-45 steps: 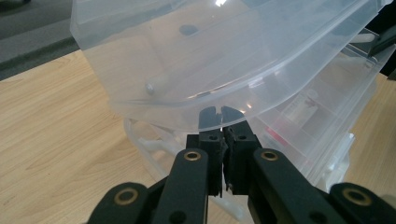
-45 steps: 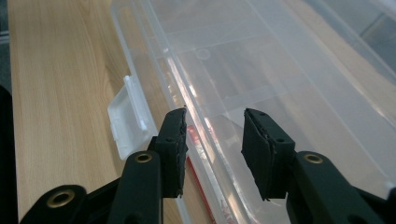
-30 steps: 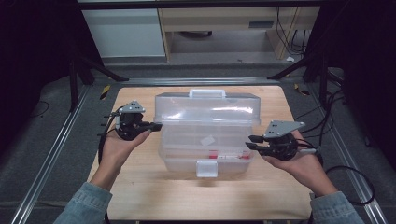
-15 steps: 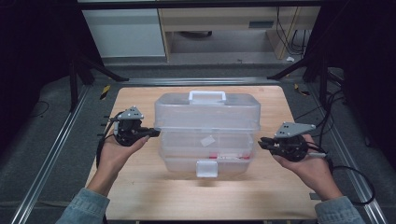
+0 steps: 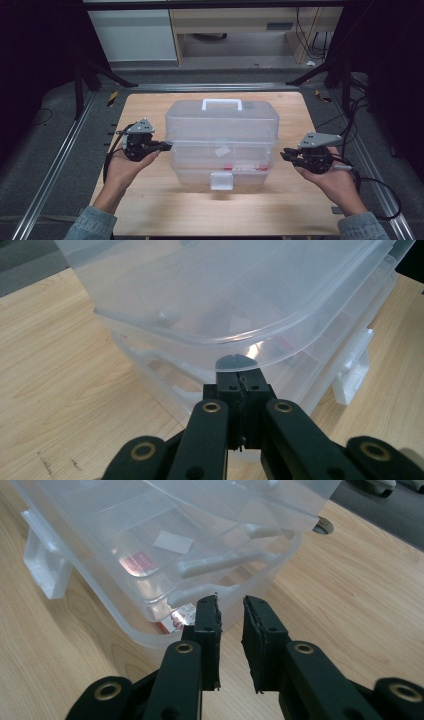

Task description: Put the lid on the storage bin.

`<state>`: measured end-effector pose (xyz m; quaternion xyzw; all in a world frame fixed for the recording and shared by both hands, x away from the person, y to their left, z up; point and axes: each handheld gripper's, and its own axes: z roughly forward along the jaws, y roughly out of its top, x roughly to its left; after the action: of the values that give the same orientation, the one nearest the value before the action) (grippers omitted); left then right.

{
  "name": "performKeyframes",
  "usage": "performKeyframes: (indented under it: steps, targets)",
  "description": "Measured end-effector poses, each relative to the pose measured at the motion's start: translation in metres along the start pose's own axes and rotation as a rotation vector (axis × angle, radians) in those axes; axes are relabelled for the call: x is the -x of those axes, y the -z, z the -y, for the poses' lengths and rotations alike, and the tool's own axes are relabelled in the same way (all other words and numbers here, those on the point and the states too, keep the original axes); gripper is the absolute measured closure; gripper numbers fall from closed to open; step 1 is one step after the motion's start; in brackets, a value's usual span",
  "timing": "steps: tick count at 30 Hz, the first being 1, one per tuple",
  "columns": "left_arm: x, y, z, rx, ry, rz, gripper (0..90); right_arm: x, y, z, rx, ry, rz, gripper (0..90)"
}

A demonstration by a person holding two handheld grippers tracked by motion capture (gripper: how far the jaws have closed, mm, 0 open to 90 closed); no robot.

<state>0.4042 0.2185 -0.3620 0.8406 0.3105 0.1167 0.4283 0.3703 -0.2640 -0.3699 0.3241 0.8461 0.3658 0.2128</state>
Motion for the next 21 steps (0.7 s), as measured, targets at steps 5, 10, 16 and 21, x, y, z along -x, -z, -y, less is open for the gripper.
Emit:
performKeyframes:
  steps: [5, 10, 16, 21]
  targets:
    - [0.002, 0.0, 0.003, 0.004, 0.0, 0.003, 89.7, 0.001, -0.002, 0.003, -0.006, -0.01, 0.005, 75.7]
    - [0.003, 0.001, 0.007, 0.001, -0.007, 0.005, 89.7, 0.003, -0.005, 0.01, -0.017, -0.029, 0.008, 75.3]
    - [0.004, 0.004, 0.011, 0.007, -0.002, 0.003, 89.7, 0.004, -0.006, 0.014, -0.022, -0.043, 0.012, 75.0]
    - [0.004, 0.005, 0.013, 0.002, -0.008, -0.002, 89.7, 0.005, -0.007, 0.017, -0.022, -0.051, 0.011, 74.7]
